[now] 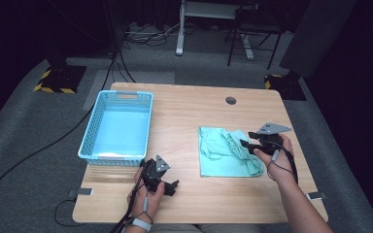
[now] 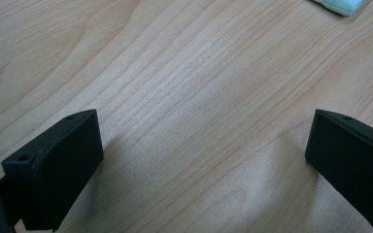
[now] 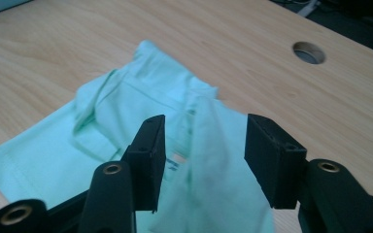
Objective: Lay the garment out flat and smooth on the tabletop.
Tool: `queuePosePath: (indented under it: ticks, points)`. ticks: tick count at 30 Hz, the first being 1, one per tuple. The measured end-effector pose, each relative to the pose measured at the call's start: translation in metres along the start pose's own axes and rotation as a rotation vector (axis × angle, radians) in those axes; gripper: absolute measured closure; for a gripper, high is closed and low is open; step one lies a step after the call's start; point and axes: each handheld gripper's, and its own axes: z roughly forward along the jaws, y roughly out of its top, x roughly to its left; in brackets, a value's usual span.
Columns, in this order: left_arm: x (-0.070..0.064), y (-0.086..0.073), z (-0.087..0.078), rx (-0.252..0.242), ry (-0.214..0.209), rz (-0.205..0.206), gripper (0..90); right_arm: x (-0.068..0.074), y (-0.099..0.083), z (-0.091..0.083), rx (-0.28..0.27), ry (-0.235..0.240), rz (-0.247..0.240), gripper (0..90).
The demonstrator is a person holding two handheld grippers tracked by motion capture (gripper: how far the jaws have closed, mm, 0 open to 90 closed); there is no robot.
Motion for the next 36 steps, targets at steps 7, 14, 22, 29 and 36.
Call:
queuePosePath:
  ticks: [7, 14, 22, 29, 36]
  points:
    - [0.000, 0.000, 0.000, 0.001, 0.001, 0.001, 0.2, 0.008, -0.003, 0.031, 0.085, 0.010, -0.037, 47.2]
    - [0.000, 0.000, 0.000, 0.001, 0.001, 0.001, 0.2, -0.007, -0.008, 0.055, 0.154, 0.041, -0.003, 65.1]
    - [0.000, 0.000, 0.000, 0.001, 0.000, 0.000, 0.2, -0.013, -0.006, 0.047, 0.152, 0.025, 0.002, 88.6]
    - [0.000, 0.000, 0.000, 0.000, 0.000, 0.000, 0.2, -0.024, -0.004, 0.026, 0.099, -0.001, 0.028, 88.8]
    - [0.000, 0.000, 0.000, 0.000, 0.001, 0.001, 0.2, -0.050, -0.010, -0.013, 0.001, -0.095, 0.121, 88.7]
